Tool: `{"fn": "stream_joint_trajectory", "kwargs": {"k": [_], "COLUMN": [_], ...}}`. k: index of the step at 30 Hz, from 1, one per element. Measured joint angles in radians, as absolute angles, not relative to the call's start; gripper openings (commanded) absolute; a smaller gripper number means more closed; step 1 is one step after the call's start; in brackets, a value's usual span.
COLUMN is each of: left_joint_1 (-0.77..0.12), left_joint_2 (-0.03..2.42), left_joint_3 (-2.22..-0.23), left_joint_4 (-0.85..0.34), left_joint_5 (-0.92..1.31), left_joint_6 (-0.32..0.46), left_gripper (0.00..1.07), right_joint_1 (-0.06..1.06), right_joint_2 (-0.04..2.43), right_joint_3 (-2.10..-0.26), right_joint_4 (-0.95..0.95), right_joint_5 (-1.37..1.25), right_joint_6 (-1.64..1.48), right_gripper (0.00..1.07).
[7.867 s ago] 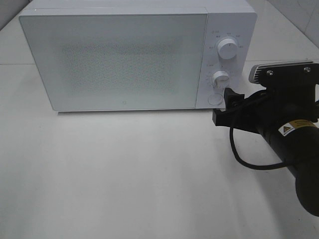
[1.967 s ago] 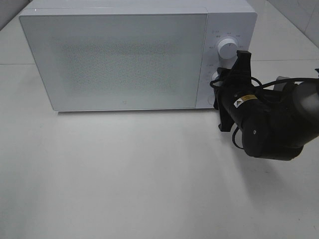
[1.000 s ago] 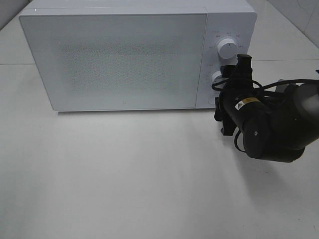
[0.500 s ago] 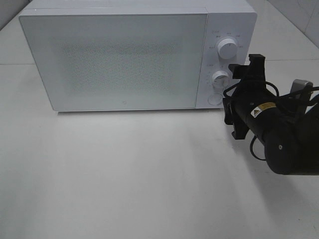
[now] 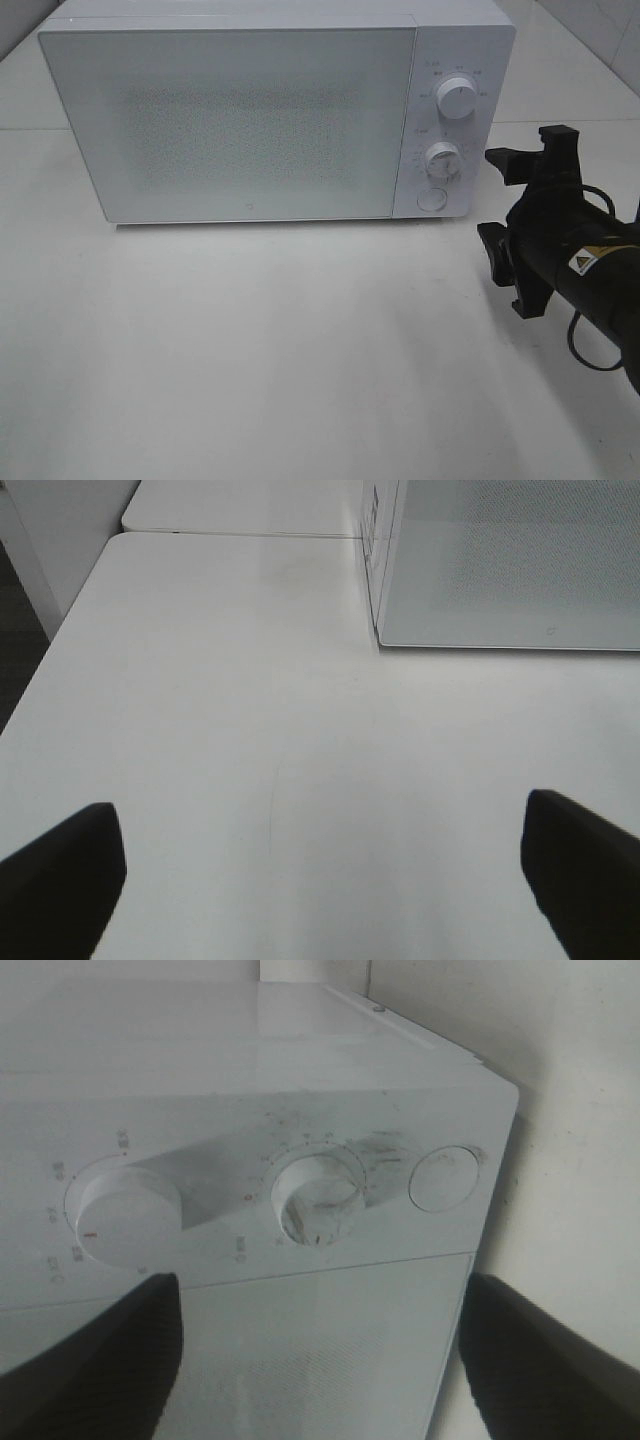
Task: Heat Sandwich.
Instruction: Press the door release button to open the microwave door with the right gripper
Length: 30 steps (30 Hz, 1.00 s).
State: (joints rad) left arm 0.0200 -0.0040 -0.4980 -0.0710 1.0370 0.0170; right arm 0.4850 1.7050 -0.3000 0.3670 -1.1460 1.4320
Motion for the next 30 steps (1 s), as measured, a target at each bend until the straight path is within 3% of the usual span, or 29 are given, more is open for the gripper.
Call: {"fn": "stream_joint_trajectory", "kwargs": {"k": [17,21,30], "left_joint_1": [0.020,0.020,0.020], "left_joint_2": [-0.004,-0.004,-0.004], "left_joint_3": [-0.498,-0.498,-0.498], "left_joint_4": [-0.071,-0.071,-0.071], "left_joint_5": [1.037,1.037,1.037], "left_joint_6": [0.017,0.017,0.017], "left_gripper": [1.01,1.01,1.01], "right_joint_1": [0.484,0.484,0.484], "right_joint_2": [1.430,1.367,1.337], "right_joint_3": [-0.293,-0.394,-0.547], "right_joint_4": [0.301,0.303,0.300], "right_joint_5": [-0.614,-0.339,0.000], "right_joint_6": [1.022,0.760,0.387], "right_gripper": [0.74,0.74,0.74]}}
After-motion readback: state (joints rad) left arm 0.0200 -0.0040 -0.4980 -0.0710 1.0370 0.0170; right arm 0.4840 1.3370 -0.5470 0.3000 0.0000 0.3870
